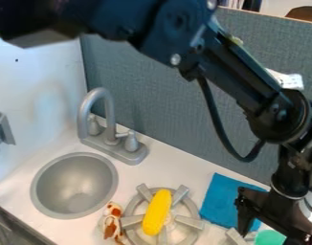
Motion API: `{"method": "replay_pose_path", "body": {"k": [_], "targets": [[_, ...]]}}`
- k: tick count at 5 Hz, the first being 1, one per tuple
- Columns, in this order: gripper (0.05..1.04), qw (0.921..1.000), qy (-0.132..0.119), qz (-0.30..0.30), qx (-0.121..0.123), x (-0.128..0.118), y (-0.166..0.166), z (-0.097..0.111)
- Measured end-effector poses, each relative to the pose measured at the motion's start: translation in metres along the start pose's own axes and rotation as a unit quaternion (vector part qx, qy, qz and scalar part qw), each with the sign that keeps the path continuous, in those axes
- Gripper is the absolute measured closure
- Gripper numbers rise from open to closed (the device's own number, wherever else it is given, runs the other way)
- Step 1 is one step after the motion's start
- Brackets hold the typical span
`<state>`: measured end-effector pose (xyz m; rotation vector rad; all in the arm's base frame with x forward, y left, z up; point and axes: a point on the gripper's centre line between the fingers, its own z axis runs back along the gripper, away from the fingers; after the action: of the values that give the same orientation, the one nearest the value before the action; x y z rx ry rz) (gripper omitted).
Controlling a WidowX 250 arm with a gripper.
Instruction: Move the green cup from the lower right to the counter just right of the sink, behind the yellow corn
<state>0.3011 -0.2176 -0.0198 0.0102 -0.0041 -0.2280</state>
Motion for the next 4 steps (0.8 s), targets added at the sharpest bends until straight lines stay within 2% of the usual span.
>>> {"method": "replay_pose_path", "body": {"k": [2,4], "targets": [[0.083,0.9994,0.019,0.013,0.027,0.010,0.002,-0.012],[0.083,0.9987,0.028,0.029,0.031,0.017,0.011,-0.012]]}}
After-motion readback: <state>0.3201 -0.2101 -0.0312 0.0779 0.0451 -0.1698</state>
